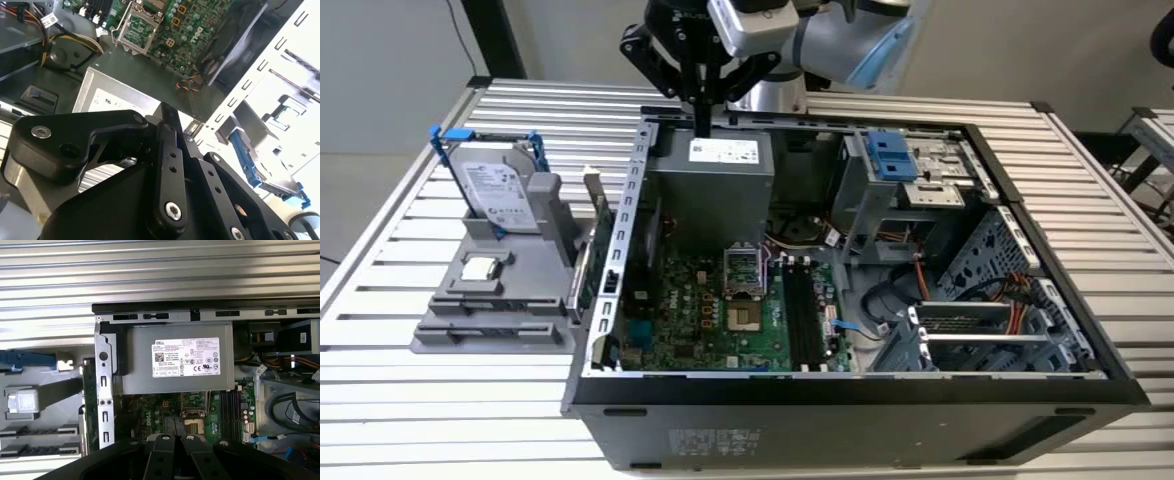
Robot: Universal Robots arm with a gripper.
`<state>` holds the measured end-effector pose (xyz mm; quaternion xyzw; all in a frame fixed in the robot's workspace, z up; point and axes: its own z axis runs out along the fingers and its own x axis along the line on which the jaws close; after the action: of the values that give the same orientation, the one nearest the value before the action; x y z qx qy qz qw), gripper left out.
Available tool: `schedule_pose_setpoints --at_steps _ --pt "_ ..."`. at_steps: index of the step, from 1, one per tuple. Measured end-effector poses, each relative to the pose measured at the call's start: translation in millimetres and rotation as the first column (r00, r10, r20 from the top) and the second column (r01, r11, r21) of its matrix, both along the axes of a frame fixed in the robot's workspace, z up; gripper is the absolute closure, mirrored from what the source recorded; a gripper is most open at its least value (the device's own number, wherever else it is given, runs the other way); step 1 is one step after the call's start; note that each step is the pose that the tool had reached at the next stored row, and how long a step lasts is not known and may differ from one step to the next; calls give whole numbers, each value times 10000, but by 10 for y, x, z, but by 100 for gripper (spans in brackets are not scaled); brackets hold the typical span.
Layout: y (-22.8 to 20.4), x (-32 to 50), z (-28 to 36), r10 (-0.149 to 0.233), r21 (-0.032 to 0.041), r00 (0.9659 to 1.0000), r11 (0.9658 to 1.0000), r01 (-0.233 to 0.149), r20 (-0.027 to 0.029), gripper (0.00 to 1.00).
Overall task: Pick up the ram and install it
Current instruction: 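Reach for the ram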
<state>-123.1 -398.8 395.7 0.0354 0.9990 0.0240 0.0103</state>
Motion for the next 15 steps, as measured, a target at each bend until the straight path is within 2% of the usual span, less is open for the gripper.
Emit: schedule_pose_setpoints --at_steps 15 --pt "0 -180 -1 1 1 10000 10000 -1 0 100"
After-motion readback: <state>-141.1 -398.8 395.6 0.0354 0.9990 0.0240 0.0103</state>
